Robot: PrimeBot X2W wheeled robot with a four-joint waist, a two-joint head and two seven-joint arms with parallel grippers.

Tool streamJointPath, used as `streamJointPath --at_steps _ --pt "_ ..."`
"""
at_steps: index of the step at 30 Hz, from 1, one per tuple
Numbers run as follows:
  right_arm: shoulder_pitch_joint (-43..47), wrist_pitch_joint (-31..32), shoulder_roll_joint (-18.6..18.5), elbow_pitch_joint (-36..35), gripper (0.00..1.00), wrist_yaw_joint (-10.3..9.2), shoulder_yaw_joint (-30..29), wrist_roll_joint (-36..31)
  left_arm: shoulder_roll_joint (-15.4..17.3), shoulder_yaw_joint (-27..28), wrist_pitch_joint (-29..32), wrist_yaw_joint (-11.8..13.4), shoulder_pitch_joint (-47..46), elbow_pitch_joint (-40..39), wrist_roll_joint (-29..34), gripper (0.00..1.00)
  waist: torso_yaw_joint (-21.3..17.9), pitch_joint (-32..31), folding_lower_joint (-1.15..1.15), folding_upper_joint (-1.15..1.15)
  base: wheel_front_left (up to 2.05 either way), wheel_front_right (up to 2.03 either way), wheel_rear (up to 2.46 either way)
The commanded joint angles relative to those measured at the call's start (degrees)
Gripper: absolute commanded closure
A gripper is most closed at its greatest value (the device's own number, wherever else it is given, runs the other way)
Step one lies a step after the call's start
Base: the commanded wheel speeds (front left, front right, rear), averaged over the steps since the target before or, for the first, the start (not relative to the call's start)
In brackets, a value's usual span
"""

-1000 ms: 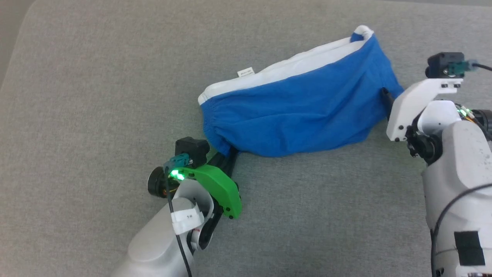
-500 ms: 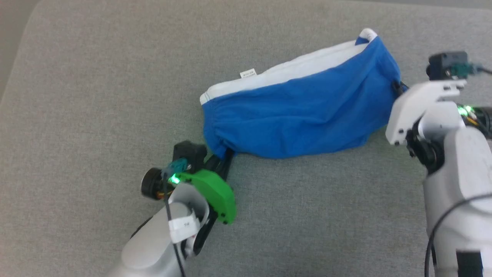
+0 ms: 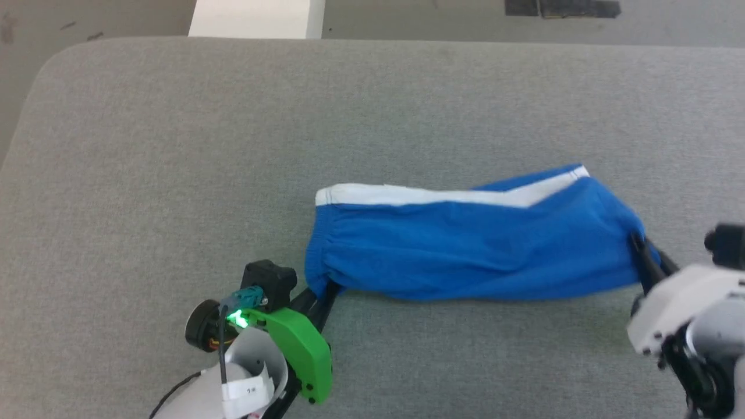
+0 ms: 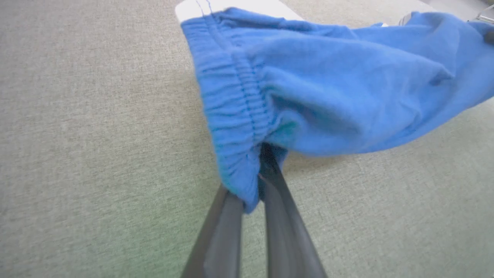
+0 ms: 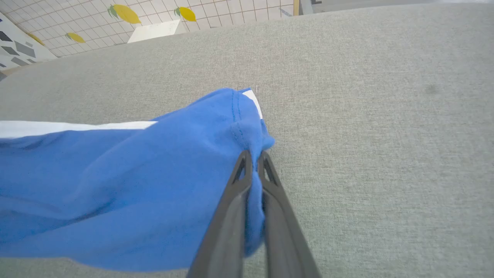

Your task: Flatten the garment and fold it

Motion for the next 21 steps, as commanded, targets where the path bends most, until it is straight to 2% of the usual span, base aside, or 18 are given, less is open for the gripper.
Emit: streamJointPath --at_steps 1,6,10,11,12,13,14,15,21 --pt "1.8 0.3 -0.1 -0.5 1.0 -0.09 -0.5 0.7 1.5 -0.1 1.1 0.4 1.0 -1.3 -0.7 1.0 -0.7 -0.6 0.0 0.0 0.0 0.0 0.0" --pt "5.8 0.3 -0.1 2.7 1.0 -0.09 -0.3 2.6 4.2 -1.1 5.1 0.3 3.2 -4.0 -2.1 1.0 -1.3 -0.6 0.0 0.0 0.0 0.0 0.0" --pt "5.6 -1.0 -0.1 7.7 1.0 -0.09 0.3 3.1 4.2 -1.0 5.3 0.3 3.8 -3.8 -3.1 1.0 -1.5 -0.6 0.0 0.0 0.0 0.0 0.0" --pt "5.3 -1.3 -0.1 9.0 1.0 -0.09 0.5 3.4 3.9 -0.9 5.2 0.3 3.9 -3.6 -3.3 0.86 -1.5 -0.6 0.0 0.0 0.0 0.0 0.0" --pt "5.0 -1.6 -0.1 9.8 1.0 -0.09 0.7 3.3 3.7 -0.8 5.1 0.4 3.9 -3.3 -3.5 0.59 -1.5 -0.6 0.0 0.0 0.0 0.0 0.0" --pt "4.7 -2.1 -0.1 10.8 0.62 -0.09 0.8 3.1 3.4 -0.7 5.1 0.5 3.9 -3.0 -3.8 0.0 -1.4 -0.7 0.0 0.0 0.0 0.0 0.0" --pt "4.5 -2.4 -0.1 11.4 0.16 -0.09 0.9 2.8 3.2 -0.7 5.1 0.5 4.0 -2.7 -4.1 0.0 -1.4 -0.9 0.0 0.0 0.0 0.0 0.0" --pt "4.4 -2.8 -0.1 11.9 0.0 -0.09 0.8 2.4 2.9 -0.7 5.0 0.6 4.2 -2.4 -4.5 0.0 -1.2 -1.2 0.0 0.0 0.0 0.0 0.0" --pt "4.6 -7.4 -0.1 10.6 0.0 -0.09 -1.9 1.7 2.4 1.0 2.9 1.4 7.2 -1.8 -6.9 0.0 -0.5 -3.3 0.0 0.0 0.0 0.0 0.0"
